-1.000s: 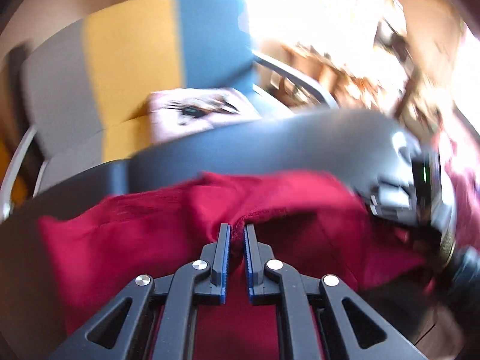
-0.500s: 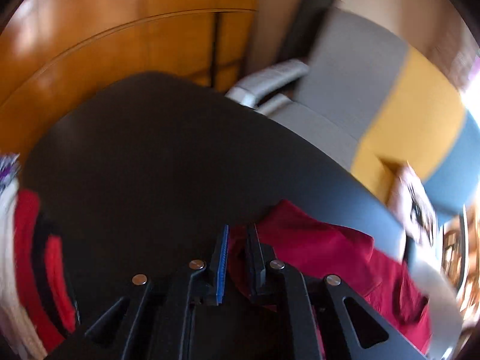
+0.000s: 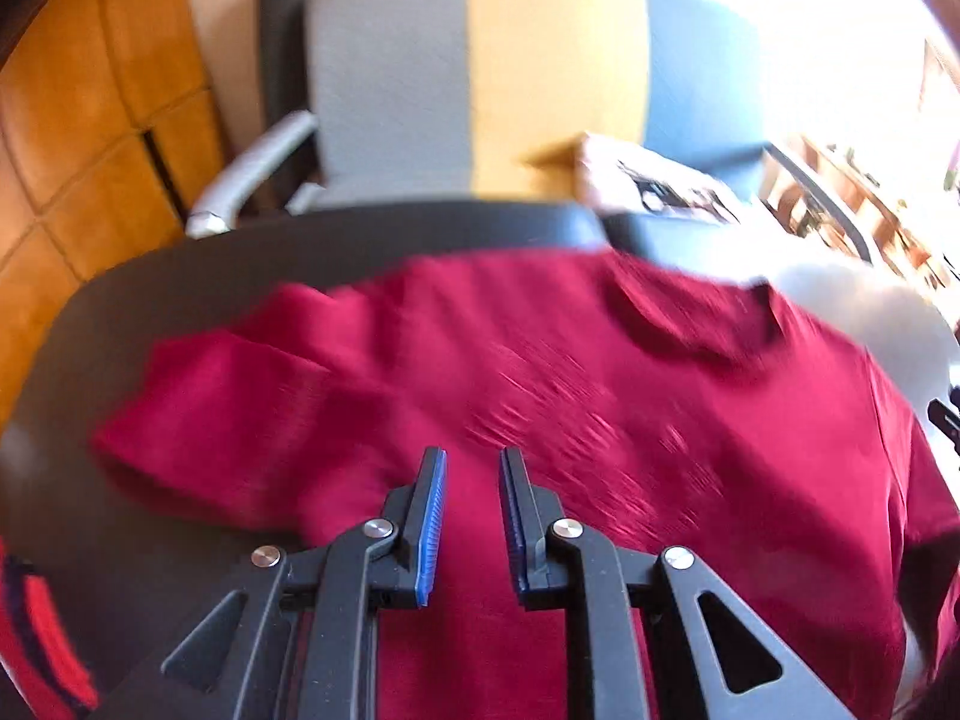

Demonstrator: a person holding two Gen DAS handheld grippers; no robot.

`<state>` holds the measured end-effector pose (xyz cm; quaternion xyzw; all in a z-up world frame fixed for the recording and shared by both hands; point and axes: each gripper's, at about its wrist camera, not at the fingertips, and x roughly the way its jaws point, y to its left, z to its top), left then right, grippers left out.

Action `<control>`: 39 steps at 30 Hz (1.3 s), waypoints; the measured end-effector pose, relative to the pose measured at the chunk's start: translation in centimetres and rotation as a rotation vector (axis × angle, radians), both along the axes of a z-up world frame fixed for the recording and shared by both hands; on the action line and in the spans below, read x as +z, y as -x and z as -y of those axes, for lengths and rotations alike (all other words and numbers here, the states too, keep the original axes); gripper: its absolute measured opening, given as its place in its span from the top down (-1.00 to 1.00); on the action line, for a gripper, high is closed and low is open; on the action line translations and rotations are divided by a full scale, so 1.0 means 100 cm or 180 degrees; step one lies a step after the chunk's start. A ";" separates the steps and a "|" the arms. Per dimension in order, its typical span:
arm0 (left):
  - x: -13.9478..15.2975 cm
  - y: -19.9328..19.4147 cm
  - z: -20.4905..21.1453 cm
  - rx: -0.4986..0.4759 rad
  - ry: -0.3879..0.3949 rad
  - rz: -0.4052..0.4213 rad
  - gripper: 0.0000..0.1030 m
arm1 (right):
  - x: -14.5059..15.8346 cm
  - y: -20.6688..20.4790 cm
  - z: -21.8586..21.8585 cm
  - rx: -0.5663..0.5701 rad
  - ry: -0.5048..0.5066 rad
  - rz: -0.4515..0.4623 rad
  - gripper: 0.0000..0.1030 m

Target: Fold clothes

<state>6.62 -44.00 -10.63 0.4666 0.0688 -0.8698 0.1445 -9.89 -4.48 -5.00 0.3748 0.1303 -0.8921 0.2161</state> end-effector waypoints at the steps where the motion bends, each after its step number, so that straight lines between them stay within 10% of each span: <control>1: -0.008 -0.001 -0.002 0.0008 -0.0038 0.0022 0.67 | 0.000 -0.011 0.012 0.0183 0.0055 0.0097 -0.46; 8: -0.037 -0.047 -0.004 0.0047 0.0002 -0.0012 0.59 | -0.053 -0.007 0.037 0.0204 0.0370 0.0960 -0.27; 28: -0.051 0.003 0.010 0.0130 0.0311 -0.0220 0.53 | -0.055 0.085 0.094 0.0317 -0.0029 0.0405 -0.53; 39: -0.034 -0.031 -0.003 0.0182 0.0357 -0.0280 0.54 | -0.018 -0.061 0.054 0.1205 0.0264 0.0580 -0.52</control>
